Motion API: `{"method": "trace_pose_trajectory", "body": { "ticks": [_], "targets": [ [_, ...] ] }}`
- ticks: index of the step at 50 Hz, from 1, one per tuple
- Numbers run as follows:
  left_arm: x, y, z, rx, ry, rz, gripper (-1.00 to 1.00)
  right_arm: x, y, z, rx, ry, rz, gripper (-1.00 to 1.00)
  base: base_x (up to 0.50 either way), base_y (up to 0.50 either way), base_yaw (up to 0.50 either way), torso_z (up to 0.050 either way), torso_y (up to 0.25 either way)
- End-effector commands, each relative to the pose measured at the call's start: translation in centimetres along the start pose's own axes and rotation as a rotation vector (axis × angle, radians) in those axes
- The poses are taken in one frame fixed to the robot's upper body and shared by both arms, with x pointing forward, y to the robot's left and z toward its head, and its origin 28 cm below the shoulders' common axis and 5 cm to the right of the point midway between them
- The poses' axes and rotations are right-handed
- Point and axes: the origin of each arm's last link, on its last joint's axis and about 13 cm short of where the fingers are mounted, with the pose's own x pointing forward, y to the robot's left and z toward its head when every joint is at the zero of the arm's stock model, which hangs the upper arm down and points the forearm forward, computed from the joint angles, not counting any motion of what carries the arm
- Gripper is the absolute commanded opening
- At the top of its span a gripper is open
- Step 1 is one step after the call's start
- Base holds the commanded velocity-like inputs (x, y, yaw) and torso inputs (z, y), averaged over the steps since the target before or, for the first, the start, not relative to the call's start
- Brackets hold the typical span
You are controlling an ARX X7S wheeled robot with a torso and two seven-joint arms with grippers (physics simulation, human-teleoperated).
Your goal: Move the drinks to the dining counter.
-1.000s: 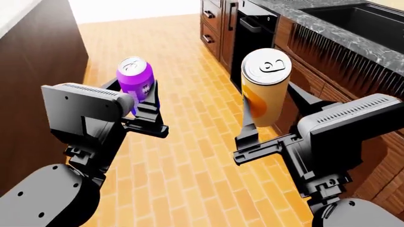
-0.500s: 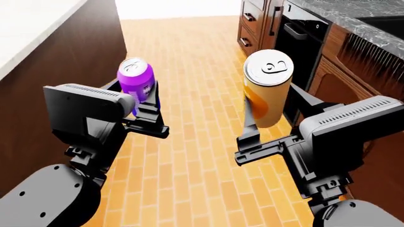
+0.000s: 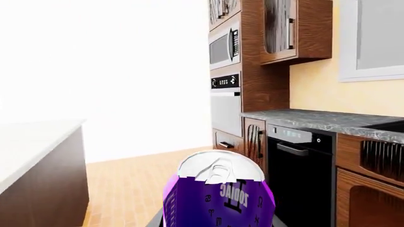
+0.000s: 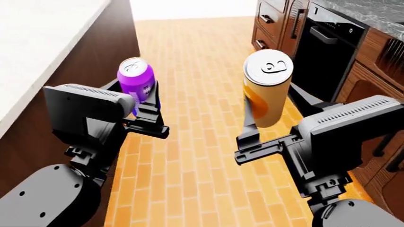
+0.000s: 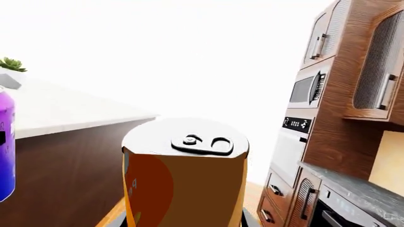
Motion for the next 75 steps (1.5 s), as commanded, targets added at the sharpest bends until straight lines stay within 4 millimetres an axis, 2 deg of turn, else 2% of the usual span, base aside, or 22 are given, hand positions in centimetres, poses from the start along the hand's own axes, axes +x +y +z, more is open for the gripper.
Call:
{"method": "trace_pose_trajectory", "body": {
  "ticks": [1,9,26,30,37,47,56,75],
  "targets": [
    [0.0,0.1,0.2,-0.009,-0.013,0.009,-1.0,0.3,-0.1,0.2,-0.029,-0.014,-0.009,-1.0,-0.47,0.27,0.0,0.0,0.0],
    [0.0,0.1,0.2,-0.008,-0.013,0.01,-1.0,0.2,-0.2,0.3,-0.022,-0.027,-0.032,-1.0,-0.2,0.11,0.0,0.0,0.001],
    [-0.1,0.0,0.3,-0.007,-0.016,0.01,-1.0,0.0,-0.1,0.2,-0.037,-0.024,-0.022,-1.0,-0.5,0.06,0.0,0.001,0.001],
    [-0.5,0.1,1.0,-0.001,-0.036,0.015,-1.0,0.0,-0.1,0.2,-0.038,-0.026,-0.018,-1.0,-0.5,0.06,0.0,0.0,0.003],
    [-1.4,0.5,3.4,0.015,-0.11,0.047,-1.0,0.1,-0.3,0.9,-0.047,-0.037,-0.02,-1.0,-0.5,0.06,0.0,0.0,0.0],
    [-1.9,1.1,4.2,0.017,-0.133,0.073,-1.0,0.3,-0.4,2.0,-0.071,-0.064,-0.014,-1.0,-0.5,0.06,0.0,0.0,0.001],
    [-1.9,1.2,4.0,0.014,-0.131,0.077,-1.0,0.5,-0.3,3.0,-0.075,-0.096,0.002,-1.0,-0.5,0.06,0.0,0.0,0.0],
    [-1.9,1.3,3.3,0.006,-0.117,0.083,-1.0,0.6,0.0,2.4,-0.076,-0.081,0.012,-1.0,-0.5,0.06,0.0,0.001,0.001]
  ]
}}
